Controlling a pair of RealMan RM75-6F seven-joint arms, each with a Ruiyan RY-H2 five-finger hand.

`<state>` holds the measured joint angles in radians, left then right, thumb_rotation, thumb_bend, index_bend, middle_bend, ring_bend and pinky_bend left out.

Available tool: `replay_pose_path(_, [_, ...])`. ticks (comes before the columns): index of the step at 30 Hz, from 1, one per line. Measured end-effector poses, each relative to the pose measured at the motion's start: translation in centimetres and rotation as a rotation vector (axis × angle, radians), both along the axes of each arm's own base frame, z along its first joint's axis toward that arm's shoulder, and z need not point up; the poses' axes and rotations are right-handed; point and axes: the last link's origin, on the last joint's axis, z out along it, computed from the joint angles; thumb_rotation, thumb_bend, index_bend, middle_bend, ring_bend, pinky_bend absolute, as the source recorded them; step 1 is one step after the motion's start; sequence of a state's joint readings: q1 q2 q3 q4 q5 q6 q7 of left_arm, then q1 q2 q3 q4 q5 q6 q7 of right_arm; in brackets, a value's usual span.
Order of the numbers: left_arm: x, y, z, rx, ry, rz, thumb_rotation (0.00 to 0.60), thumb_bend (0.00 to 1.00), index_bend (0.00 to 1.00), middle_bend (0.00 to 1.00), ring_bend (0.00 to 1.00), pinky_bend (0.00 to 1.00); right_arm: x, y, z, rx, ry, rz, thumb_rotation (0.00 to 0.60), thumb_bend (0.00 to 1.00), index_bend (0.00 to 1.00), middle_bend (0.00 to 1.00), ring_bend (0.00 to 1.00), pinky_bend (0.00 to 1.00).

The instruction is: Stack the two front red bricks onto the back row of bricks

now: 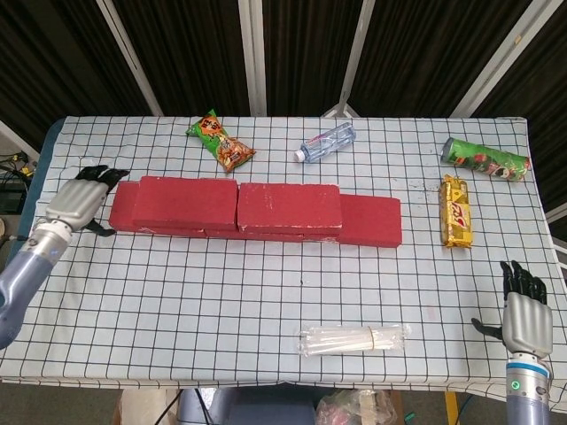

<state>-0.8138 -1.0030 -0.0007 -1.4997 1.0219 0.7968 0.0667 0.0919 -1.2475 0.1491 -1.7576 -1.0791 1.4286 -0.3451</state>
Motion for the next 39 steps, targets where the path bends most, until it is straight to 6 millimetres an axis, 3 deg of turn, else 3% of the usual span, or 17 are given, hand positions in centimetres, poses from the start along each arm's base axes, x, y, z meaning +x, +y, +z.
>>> replay_pose_path(4, [-1.8, -1.4, 0.4, -0.006, 0.051, 0.022, 0.6, 0.0, 0.13, 0.06, 0.0, 0.0, 0.0, 0.0, -0.1, 0.005, -0.003, 0.003, 0.6, 0.13, 0.0, 0.0, 0.0, 0.0])
replay_pose_path(16, [-3.2, -1.4, -1.6, -0.06, 0.077, 0.075, 0.6, 0.0, 0.14, 0.06, 0.0, 0.0, 0.0, 0.1, 0.1, 0.006, -0.012, 0.0, 0.6, 0.13, 0.0, 0.0, 0.0, 0.0])
replay_pose_path(39, [-2.9, -0.3, -4.6, -0.112, 0.091, 0.086, 0.6, 0.0, 0.1, 0.06, 0.0, 0.0, -0.2, -0.1, -0.2, 0.018, -0.009, -0.013, 0.6, 0.13, 0.0, 0.0, 0.0, 0.0])
